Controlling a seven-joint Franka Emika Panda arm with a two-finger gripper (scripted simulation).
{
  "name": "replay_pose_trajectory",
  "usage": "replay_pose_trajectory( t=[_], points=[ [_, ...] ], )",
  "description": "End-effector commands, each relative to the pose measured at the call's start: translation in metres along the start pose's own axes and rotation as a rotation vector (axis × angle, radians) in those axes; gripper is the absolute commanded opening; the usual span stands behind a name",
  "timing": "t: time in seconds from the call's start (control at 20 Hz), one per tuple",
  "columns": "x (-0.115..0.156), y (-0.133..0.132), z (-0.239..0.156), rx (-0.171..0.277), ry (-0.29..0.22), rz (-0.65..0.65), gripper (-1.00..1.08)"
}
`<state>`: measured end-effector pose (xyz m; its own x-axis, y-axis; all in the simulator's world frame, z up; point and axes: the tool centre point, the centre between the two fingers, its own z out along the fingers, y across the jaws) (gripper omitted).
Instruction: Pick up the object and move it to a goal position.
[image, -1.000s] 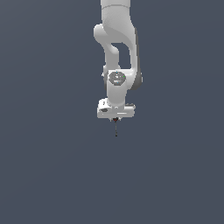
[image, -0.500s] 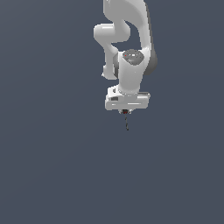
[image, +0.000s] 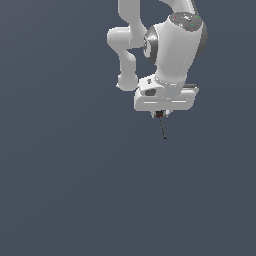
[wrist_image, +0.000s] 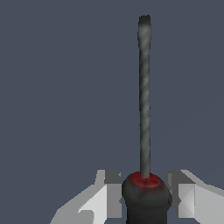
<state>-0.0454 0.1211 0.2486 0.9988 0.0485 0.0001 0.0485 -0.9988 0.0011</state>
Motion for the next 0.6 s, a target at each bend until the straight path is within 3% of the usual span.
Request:
replay_pose_trajectory(
  t=[0.0,0.55],
  points=[
    [0.005,-0.013,-0.025,0.0,0.0,0.0,-1.0],
    [0.023,-0.05,-0.095,0.0,0.0,0.0,-1.0]
  ],
)
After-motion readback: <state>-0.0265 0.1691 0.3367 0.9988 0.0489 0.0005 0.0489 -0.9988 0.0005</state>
